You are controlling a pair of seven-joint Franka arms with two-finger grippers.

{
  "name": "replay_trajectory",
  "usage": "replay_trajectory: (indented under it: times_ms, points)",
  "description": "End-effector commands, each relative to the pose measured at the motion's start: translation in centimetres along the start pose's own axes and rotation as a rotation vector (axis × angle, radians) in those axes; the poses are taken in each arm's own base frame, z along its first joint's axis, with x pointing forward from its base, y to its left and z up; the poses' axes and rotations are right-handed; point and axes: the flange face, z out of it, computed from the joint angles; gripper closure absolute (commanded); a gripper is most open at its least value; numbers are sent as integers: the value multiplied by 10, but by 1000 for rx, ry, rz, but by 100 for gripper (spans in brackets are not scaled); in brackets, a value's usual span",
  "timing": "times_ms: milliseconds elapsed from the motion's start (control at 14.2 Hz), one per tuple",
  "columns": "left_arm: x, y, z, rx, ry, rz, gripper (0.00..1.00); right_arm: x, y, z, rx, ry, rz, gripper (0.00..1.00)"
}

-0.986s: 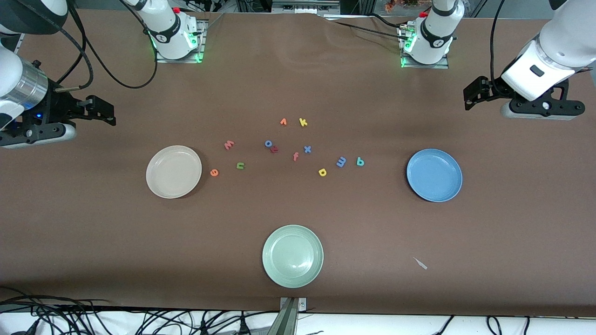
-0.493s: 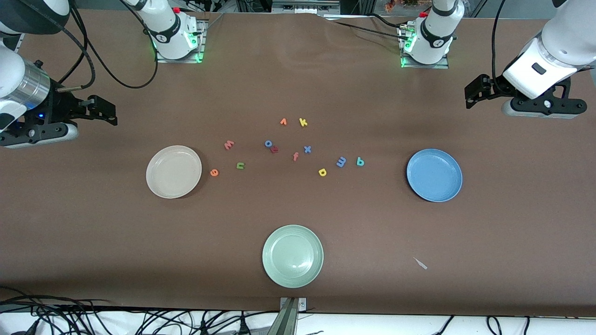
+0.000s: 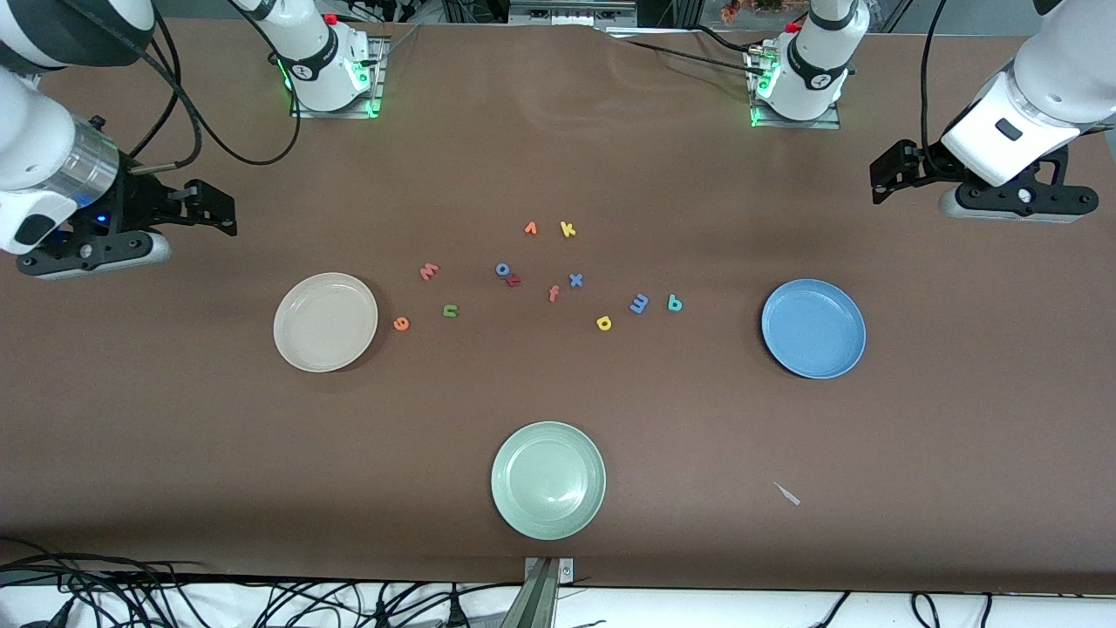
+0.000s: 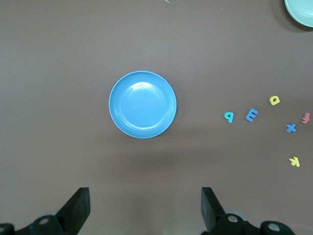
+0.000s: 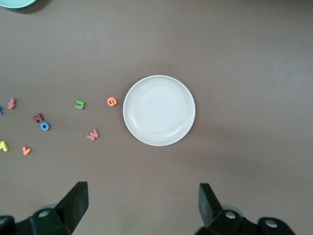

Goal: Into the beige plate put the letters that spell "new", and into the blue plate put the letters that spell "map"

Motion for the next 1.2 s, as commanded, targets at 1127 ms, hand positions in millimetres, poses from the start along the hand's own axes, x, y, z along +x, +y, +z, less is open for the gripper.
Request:
replay_trajectory:
  times_ms: [1127]
  points:
    - [1,1,-4,-5,-2,20,0,-3,-3,25,7,-25,15,0]
